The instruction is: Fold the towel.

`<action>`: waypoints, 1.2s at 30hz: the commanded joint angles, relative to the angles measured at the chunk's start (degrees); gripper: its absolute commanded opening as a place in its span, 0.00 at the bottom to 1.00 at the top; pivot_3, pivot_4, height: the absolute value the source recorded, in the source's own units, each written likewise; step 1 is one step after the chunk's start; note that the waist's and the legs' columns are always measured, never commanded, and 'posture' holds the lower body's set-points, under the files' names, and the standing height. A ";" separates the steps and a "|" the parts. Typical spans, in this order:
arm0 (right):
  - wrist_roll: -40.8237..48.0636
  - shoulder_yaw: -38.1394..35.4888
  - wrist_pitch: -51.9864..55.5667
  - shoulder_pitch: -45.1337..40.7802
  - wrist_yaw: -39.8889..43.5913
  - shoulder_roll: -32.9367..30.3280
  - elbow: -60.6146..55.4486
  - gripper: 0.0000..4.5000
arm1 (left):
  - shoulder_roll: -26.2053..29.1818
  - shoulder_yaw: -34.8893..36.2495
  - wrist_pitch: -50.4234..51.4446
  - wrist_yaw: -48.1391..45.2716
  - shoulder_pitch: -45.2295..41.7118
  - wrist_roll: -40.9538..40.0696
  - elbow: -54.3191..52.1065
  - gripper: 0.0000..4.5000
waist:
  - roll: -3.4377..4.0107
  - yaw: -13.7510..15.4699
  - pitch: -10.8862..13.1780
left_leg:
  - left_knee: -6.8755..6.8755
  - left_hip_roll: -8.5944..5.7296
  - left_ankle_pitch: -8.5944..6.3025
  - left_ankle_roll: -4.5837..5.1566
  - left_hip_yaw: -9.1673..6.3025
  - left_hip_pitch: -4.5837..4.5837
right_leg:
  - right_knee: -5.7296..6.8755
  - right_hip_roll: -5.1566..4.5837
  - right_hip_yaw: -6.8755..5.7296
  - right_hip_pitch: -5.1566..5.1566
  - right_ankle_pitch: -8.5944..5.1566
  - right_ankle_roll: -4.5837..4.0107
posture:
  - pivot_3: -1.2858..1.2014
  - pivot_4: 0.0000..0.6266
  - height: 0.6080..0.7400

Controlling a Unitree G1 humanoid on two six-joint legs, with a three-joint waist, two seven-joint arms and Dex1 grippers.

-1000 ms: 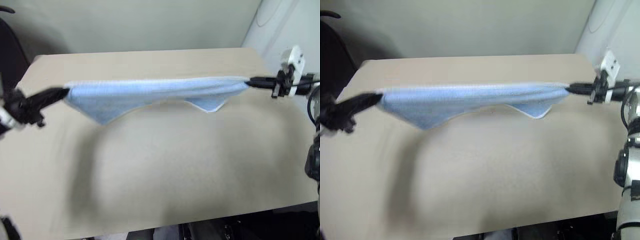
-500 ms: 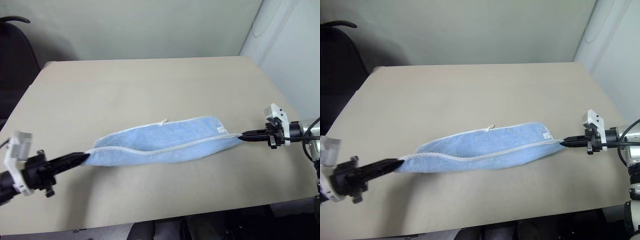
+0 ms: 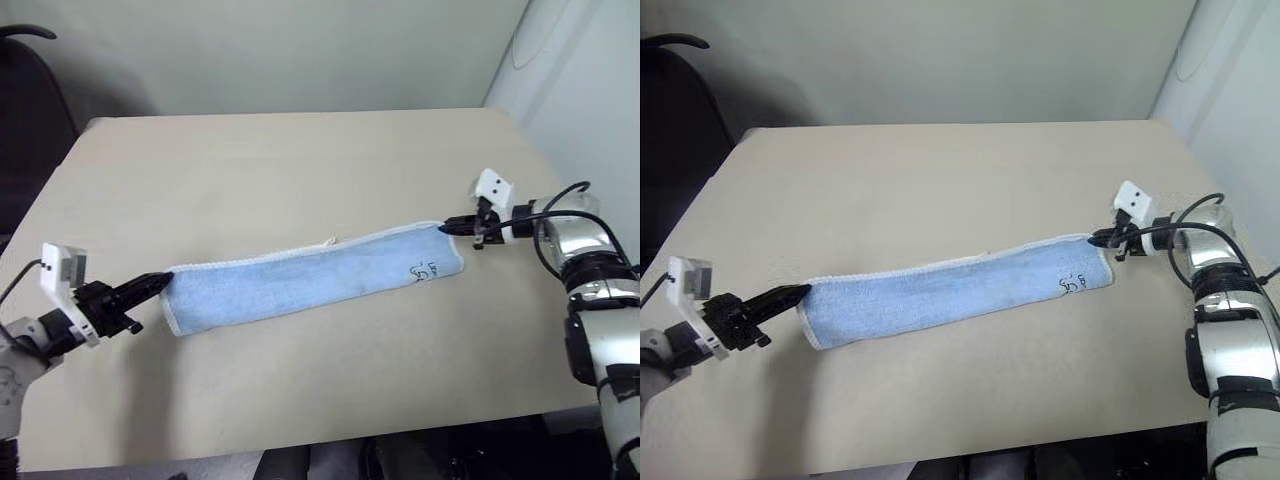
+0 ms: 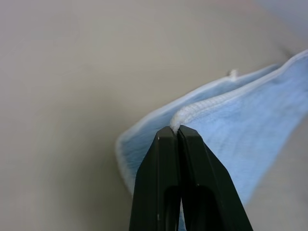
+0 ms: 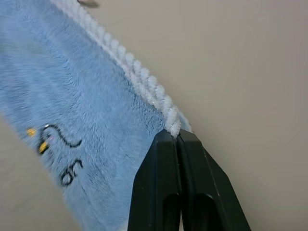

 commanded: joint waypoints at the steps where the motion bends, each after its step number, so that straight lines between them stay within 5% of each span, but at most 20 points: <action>1: -2.77 0.80 -3.49 -1.54 -3.57 0.43 3.19 0.00 | -0.39 -2.44 -4.87 1.11 -2.08 4.33 2.69 0.00 | 0.00 0.09 0.00 | 0.00 0.00 0.01 -0.01 0.00 -0.04 | 0.02 -0.01 0.00 -0.04 0.00 0.00 | 0.52 0.24 1.00; 6: -5.03 0.81 -4.64 -1.82 -8.66 1.80 6.27 0.00 | -1.45 -5.21 -7.22 0.45 -4.40 6.46 5.91 0.00 | -0.01 0.00 0.00 | 0.00 0.00 0.04 -0.06 0.01 -0.21 | 0.06 -0.02 -0.01 -0.23 0.01 -0.02 | 0.52 0.24 1.00; 16: -1.07 -5.21 -4.45 -2.32 -12.33 0.97 5.96 0.71 | -2.00 -2.70 -7.37 1.68 -4.80 6.08 7.44 0.74 | -0.01 -0.02 0.00 | -0.02 0.00 0.06 -0.11 0.02 -0.23 | 0.06 -0.03 -0.01 -0.25 0.01 -0.02 | 0.52 0.24 1.00; 21: 3.97 -10.98 2.62 -1.24 -9.25 -2.33 3.16 0.71 | -3.87 5.62 -11.03 8.88 -5.17 6.04 9.45 0.74 | 0.00 0.05 0.00 | -0.04 0.00 0.07 -0.13 0.02 -0.26 | 0.04 -0.02 -0.01 -0.26 0.01 -0.02 | 0.52 0.24 1.00; 25: 9.69 -14.97 18.49 2.53 -3.70 -4.60 -2.31 0.71 | -6.12 10.65 -12.06 10.85 -3.86 2.97 4.91 0.74 | -0.07 0.04 -0.04 | -0.05 0.00 0.08 -0.14 0.05 -0.25 | 0.01 -0.03 0.00 -0.22 0.01 -0.02 | 0.52 0.24 1.00; 27: 12.84 -16.92 32.13 4.90 -3.19 -5.71 -5.45 0.71 | -7.48 9.66 -11.68 9.61 -1.49 1.31 -2.20 0.74 | -0.11 0.08 -0.06 | -0.04 0.00 0.08 -0.15 0.05 -0.25 | 0.00 -0.02 0.00 -0.19 0.01 -0.02 | 0.52 0.24 1.00; 31: 18.13 -19.71 53.98 10.63 -3.96 -7.23 -13.61 0.98 | -8.73 4.01 -10.65 6.84 1.54 -1.32 -14.45 0.75 | -0.12 0.39 -0.06 | 0.01 -0.03 0.10 -0.13 0.04 -0.25 | -0.03 -0.03 -0.01 -0.14 0.01 -0.02 | 0.52 0.24 1.00; 36: 24.86 -25.93 71.15 15.01 -9.60 -7.22 -21.81 0.99 | -7.06 -3.38 -12.13 2.10 3.08 0.21 -19.83 0.75 | -0.08 0.09 -0.04 | -0.05 -0.03 0.13 -0.13 0.09 0.01 | 0.09 0.01 0.02 -0.05 0.00 -0.02 | 0.52 0.24 1.00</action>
